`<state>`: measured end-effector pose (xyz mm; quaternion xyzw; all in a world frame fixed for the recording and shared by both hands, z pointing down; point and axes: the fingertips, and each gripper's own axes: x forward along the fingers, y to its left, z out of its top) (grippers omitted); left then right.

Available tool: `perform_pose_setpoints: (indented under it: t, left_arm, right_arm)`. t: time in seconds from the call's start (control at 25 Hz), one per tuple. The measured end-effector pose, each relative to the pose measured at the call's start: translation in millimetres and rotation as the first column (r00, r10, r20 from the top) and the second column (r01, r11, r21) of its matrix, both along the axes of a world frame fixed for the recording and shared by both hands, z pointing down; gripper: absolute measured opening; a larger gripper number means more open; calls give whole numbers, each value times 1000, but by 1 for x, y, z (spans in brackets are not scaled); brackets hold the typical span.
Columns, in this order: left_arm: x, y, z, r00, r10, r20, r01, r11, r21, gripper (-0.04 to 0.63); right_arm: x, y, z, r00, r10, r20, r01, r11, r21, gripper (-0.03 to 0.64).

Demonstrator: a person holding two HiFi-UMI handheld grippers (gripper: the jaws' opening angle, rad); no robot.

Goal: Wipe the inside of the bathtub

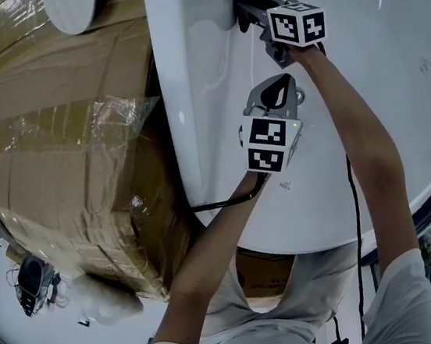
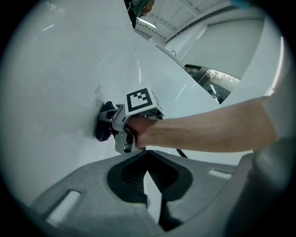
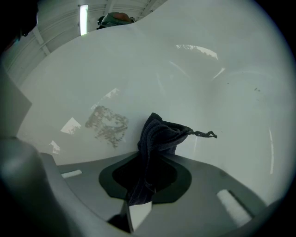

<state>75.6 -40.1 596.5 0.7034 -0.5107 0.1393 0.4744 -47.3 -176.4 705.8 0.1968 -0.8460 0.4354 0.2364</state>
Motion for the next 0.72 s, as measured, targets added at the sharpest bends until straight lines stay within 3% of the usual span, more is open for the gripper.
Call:
perform_pose_setpoints:
  t: [0.2, 0.48, 0.72]
  left_arm:
    - [-2, 3, -14, 998, -49, -26, 49, 999, -4, -2]
    - [-6, 6, -29, 997, -72, -7, 72, 997, 19, -2]
    - [3, 10, -47, 999, -47, 14, 46, 997, 57, -2]
  right_arm:
    - [-12, 1, -36, 998, -30, 52, 29, 999, 23, 57]
    - [-22, 7, -89, 991, -52, 125, 45, 997, 58, 57]
    - [-28, 16, -127, 979, -144, 141, 129, 985, 111, 57]
